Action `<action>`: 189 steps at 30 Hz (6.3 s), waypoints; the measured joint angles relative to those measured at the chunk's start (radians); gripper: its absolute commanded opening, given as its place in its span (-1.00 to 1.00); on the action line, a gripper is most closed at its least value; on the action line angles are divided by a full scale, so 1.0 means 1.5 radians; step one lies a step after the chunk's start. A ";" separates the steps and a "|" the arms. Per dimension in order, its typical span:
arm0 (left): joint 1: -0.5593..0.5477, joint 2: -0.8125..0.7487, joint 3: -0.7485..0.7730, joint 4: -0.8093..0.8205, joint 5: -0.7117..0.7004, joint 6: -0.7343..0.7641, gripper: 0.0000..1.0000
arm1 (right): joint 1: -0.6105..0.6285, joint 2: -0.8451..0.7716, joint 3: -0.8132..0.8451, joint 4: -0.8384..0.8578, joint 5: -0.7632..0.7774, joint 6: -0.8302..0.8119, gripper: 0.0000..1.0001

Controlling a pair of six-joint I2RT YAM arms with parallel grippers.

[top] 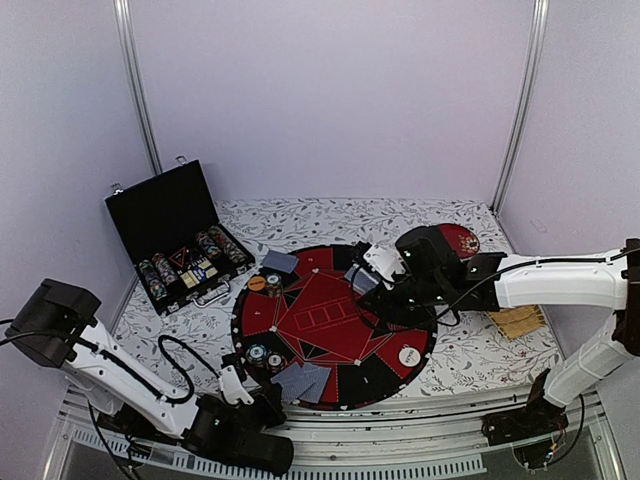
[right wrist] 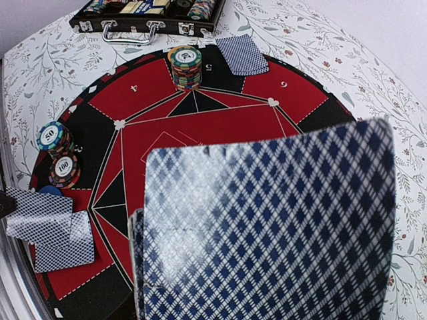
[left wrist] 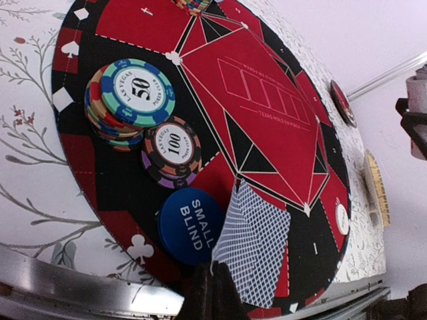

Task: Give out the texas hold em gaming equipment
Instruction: Distribute the poker card in the small blind area, then pick up the poker card from the face-down deck piles, then flop the poker card into the community card area.

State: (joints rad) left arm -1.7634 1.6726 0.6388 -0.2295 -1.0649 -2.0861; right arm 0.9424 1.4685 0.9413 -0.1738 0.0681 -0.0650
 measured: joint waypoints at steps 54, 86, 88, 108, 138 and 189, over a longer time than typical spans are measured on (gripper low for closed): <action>0.106 -0.357 -0.071 0.198 0.122 0.284 0.03 | 0.004 0.010 0.025 -0.021 -0.069 -0.084 0.02; 0.696 -0.106 0.297 0.161 1.201 1.061 0.39 | 0.005 0.062 0.134 -0.028 -0.221 -0.202 0.05; 0.696 -0.095 0.297 0.159 1.209 1.068 0.38 | 0.005 0.062 0.134 -0.030 -0.223 -0.202 0.05; 0.687 -0.114 0.294 0.139 1.139 1.101 0.06 | 0.005 0.069 0.153 -0.034 -0.227 -0.212 0.05; 0.684 -0.174 0.278 0.108 1.128 1.153 -0.64 | 0.005 0.084 0.153 -0.033 -0.239 -0.212 0.04; 0.715 -0.237 0.334 0.018 1.126 1.227 -1.00 | -0.069 0.094 0.121 -0.013 -0.248 -0.197 0.02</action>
State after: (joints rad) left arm -0.6910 1.3167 1.1393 -0.2028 0.6247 -0.2451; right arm 0.8383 1.6100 1.1233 -0.1932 -0.3038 -0.3611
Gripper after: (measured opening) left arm 0.007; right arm 0.514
